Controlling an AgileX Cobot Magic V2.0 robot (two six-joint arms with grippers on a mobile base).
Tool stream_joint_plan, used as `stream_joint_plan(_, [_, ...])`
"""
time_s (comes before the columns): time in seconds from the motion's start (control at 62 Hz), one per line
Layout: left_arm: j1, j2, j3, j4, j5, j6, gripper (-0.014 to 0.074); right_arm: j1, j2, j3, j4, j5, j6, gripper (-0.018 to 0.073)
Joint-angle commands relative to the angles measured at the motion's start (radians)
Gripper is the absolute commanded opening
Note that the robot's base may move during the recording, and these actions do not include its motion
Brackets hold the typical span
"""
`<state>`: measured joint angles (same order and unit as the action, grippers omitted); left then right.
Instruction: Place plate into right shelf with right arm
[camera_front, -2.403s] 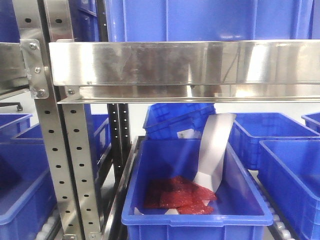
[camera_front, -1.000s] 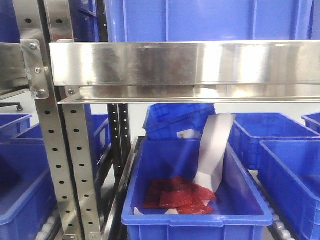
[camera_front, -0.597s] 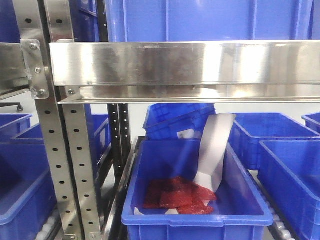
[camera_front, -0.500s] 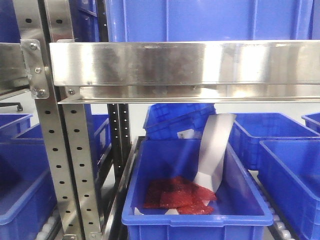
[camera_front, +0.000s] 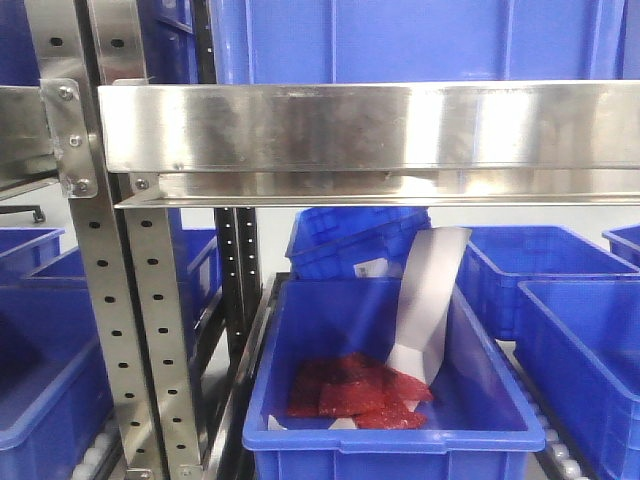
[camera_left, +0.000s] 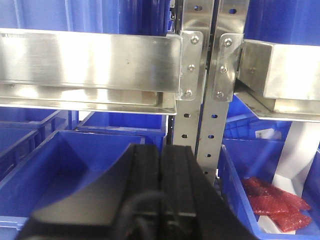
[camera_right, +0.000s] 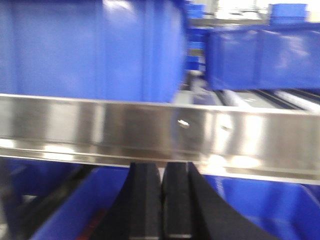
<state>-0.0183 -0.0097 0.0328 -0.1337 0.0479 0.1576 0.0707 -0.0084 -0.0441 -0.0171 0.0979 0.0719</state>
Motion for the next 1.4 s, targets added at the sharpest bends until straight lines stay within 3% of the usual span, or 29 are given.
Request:
stream_joint_plan(0.0, [-0.002,-0.01,0.01,-0.008,-0.09,-0.007,-0.0128,-0.041,-0.021,0.014,-0.01,-0.157,0.004,0.0055])
stream_joint_plan(0.065, [-0.002,-0.01,0.01,-0.008,-0.09,-0.007,-0.0128,-0.046,-0.021,0.063,-0.01,-0.234,0.004,0.0055])
stream_joint_plan(1.387, [-0.002,-0.01,0.01,-0.008,-0.09,-0.007,-0.0128,-0.046,-0.021,0.058,-0.011,-0.209,0.002,0.0055])
